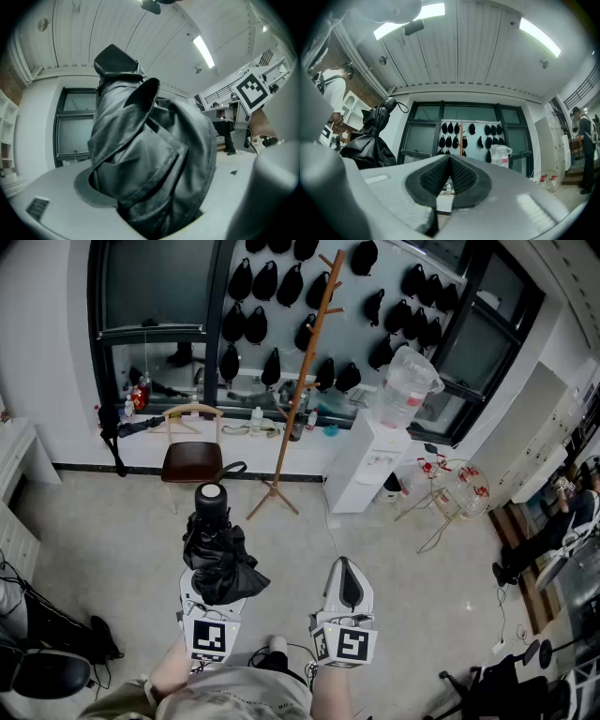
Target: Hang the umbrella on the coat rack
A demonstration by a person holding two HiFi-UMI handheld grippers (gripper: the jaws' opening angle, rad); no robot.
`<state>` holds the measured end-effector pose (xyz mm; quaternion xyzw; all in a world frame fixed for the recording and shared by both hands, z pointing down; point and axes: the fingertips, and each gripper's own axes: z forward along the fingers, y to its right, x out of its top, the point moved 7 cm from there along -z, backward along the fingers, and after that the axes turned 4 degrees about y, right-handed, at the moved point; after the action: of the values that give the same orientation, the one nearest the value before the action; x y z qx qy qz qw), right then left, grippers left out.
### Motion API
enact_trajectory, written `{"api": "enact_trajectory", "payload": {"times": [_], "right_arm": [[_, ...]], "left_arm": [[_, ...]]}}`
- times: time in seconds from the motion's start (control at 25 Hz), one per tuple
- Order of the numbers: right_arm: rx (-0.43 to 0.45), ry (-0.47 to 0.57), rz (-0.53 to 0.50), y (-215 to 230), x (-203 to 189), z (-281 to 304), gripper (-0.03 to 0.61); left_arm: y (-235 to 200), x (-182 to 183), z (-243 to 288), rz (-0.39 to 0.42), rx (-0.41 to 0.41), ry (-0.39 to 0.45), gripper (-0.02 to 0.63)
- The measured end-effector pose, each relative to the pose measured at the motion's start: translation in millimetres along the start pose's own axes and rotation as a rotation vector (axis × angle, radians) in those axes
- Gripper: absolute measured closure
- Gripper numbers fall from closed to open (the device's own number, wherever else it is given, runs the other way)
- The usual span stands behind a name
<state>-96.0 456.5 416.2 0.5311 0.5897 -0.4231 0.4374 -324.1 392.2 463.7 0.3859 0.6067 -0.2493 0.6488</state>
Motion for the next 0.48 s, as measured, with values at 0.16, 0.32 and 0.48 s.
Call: {"api": "enact_trajectory", "payload": {"times": [0.16,0.32,0.48], "right_arm": [[0.011,-0.004,-0.015,1,-1,7,0.578],[0.012,-0.007,-0.014,5,-5,17,0.578],[0.028,-0.012,-0.026,11,-8,29,0.578]], "left_arm": [[-2,1,7,0.013,-0.006,0.018,0.222],[-2,-3,17,0.000,-0.002,-0.010,0.222],[-2,-3,30,-0.004,0.005,-0.018,0.222]]}}
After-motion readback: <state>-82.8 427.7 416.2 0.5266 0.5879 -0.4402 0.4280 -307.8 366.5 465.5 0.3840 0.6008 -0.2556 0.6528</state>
